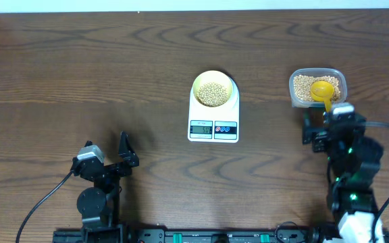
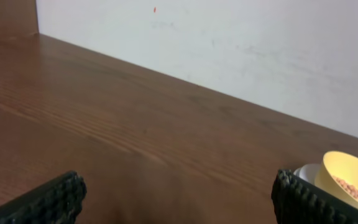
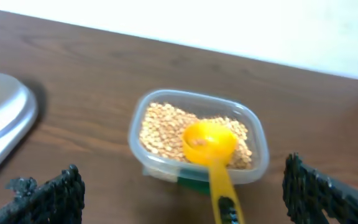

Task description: Scoop item into bowl and weigh 50g on scale

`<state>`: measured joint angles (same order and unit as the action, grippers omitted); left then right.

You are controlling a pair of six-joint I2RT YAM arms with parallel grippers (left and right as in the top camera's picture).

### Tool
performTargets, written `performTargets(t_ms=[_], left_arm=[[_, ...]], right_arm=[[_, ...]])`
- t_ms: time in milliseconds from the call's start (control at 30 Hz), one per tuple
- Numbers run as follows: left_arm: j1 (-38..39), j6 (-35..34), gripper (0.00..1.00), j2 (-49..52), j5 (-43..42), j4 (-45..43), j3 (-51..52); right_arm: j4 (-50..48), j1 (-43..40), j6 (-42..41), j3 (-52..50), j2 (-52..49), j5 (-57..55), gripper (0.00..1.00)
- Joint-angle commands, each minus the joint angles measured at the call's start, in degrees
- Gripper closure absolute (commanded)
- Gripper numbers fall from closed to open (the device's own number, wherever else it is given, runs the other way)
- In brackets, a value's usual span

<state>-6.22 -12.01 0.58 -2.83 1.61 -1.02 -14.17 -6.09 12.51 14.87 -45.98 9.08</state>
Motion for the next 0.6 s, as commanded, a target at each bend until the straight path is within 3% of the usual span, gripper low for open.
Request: performTargets(t_ms=[0, 267, 567], left_arm=[[-0.2, -0.2, 0.02, -0.3, 0.9, 2.4, 0.8], [-0.2, -0.1, 0.02, -0.3, 0.9, 2.4, 0.8], [-0.2, -0.1, 0.02, -0.3, 1.0, 2.4, 0.8]], right_arm=[[-3.3, 1.7, 0.0, -4.6, 3.9, 0.0, 0.01], [-6.2, 3.8, 0.0, -14.4, 16.6, -0.2, 0.01], [8.3, 5.6, 0.4, -14.6, 32.7, -1.9, 0.01]])
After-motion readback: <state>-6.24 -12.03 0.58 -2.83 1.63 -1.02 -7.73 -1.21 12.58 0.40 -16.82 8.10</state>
